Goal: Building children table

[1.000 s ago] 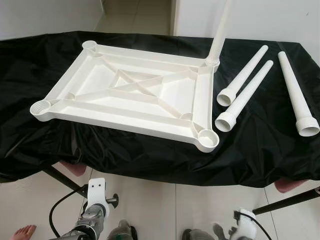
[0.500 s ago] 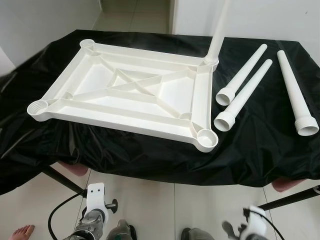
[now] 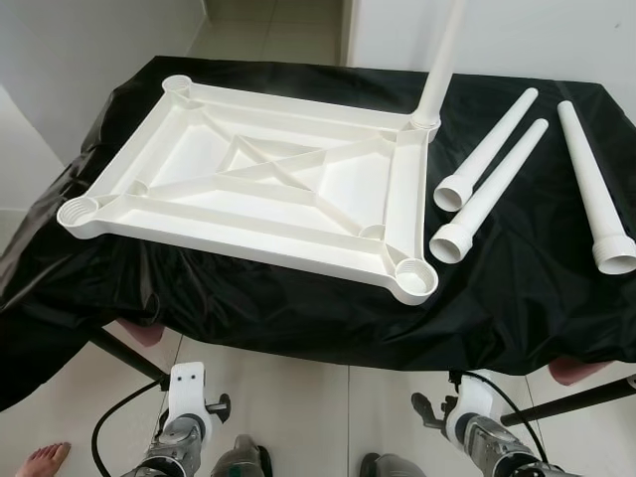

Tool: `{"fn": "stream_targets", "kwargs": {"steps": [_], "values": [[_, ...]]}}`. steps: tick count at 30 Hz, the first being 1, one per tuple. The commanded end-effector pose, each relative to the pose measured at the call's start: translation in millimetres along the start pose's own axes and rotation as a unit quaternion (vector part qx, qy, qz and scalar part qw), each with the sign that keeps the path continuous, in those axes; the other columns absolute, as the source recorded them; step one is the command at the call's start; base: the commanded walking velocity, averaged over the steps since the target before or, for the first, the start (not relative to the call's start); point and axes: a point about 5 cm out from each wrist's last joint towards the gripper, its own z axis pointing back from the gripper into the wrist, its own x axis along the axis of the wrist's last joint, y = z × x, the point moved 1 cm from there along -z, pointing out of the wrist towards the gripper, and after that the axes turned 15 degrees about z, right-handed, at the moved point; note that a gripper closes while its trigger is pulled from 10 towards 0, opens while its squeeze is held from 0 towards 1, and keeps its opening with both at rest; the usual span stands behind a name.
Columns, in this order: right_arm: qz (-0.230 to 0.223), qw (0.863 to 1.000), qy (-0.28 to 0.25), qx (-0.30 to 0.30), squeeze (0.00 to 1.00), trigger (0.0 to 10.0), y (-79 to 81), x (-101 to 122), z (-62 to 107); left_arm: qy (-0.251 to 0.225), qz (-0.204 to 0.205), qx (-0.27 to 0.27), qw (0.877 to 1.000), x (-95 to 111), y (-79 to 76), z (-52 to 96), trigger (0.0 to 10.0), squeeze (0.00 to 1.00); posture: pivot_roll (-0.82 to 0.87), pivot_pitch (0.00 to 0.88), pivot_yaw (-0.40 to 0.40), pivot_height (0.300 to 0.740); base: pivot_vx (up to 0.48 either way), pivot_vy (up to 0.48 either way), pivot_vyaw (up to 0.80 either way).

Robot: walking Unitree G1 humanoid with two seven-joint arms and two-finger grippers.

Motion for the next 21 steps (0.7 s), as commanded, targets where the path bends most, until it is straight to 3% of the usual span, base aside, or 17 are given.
{"fn": "stream_targets", "kwargs": {"steps": [1, 7, 11, 21], "values": [[0.006, 1.0, 0.018, 0.006, 0.0, 10.0, 0.2, -11, 2.9, 0.003, -0.009, 0.012, 1.0, -5, -0.2, 0.9, 10.0, 0.0, 0.01, 0.089, 0.023, 0.74, 0.0, 0.0, 0.0], [0.013, 1.0, 0.014, 0.007, 0.0, 10.0, -5.0, -13, 5.6, 0.007, -0.021, 0.002, 1.0, -12, -2.9, 2.6, 10.0, 0.0, 0.01, 0.102, 0.022, 0.74, 0.0, 0.0, 0.0], [0.019, 0.999, 0.017, 0.03, 0.0, 10.0, 16.6, -17, 2.2, -0.003, -0.002, 0.046, 0.999, -6, 24.1, 4.8, 10.0, 0.0, 0.03, 0.054, 0.029, 0.74, 0.0, 0.0, 0.0], [0.007, 0.999, 0.01, 0.049, 0.0, 10.0, 41.7, -15, -1.6, -0.011, -0.012, 0.078, 0.997, 10, 49.4, 6.1, 10.0, 0.0, -0.01, 0.0, 0.132, 0.74, 0.0, 0.0, 0.0]]}}
